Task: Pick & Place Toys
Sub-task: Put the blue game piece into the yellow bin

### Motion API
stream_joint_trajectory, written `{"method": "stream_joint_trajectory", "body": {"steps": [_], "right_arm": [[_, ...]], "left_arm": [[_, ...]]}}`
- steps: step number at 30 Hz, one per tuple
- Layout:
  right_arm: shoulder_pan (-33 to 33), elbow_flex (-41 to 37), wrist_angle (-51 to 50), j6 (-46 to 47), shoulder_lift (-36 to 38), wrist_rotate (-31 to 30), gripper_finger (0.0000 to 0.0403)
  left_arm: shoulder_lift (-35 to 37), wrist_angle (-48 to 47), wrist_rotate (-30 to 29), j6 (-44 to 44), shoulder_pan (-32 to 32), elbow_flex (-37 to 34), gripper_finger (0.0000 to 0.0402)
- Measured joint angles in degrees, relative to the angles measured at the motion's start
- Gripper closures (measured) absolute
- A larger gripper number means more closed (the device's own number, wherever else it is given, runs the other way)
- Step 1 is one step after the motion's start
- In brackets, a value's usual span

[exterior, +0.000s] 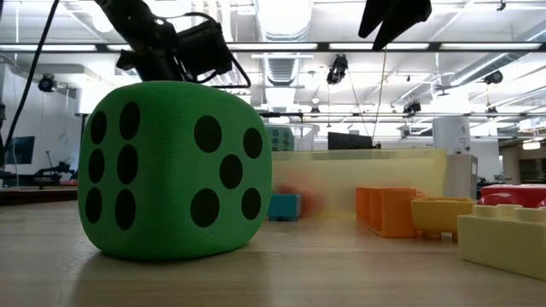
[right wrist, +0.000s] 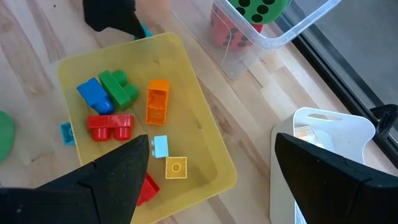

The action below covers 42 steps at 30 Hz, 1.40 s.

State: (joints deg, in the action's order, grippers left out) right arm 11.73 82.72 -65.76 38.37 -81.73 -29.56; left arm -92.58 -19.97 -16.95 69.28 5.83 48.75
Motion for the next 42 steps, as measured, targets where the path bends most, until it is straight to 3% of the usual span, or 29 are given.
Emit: {"method": "stream_joint_trajectory", "body": {"steps": [12, 27, 42], "right_arm": [[0.0, 0.0, 0.1, 0.2, 0.0, 0.0, 0.006], [0.0, 0.0, -0.1, 0.2, 0.0, 0.0, 0.006], [0.0, 0.0, -0.1, 0.2, 0.0, 0.0, 0.006]], "left_arm": [[-6.0, 1.3, 2.0, -0.1, 0.4, 1.3, 0.0038], [-6.6, 2.9, 2.0, -0.3, 0.7, 1.2, 0.0045], [-6.7, 3.9, 1.9, -3.5, 0.7, 1.0, 0.0201]]}}
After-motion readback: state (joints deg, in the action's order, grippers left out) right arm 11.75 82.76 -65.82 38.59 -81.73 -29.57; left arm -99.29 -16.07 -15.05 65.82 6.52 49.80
